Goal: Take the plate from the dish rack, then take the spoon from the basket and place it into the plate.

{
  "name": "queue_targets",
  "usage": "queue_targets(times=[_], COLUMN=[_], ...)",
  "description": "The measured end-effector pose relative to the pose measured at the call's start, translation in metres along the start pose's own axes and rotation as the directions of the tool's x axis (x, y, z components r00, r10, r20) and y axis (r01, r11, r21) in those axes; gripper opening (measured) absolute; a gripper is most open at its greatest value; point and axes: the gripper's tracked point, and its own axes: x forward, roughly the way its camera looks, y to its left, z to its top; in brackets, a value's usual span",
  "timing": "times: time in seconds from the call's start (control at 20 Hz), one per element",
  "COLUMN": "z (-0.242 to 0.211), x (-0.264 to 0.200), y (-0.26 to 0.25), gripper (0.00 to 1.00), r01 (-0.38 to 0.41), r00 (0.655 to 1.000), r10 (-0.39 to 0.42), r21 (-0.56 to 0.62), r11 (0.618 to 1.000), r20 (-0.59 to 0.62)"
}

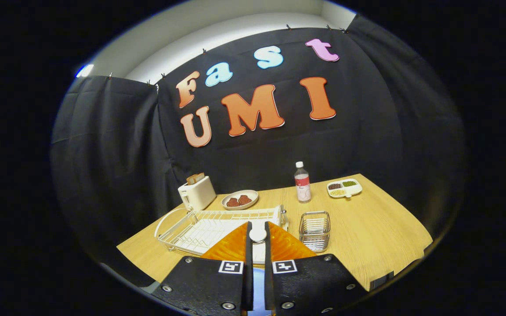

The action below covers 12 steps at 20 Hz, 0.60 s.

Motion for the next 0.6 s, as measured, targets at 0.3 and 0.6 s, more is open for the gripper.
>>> queue_targets(times=[0.3, 0.6], z=[-0.035, -0.06], x=[-0.009, -0.017], y=[0.031, 0.045], gripper=[0.1, 0.1], r01=[-0.122, -0.197], r00=[0.991, 0.978], r10=[0.12, 0.196], r21=[-0.038, -0.004], r11=[0.992, 0.98], r20=[-0.059, -0.068])
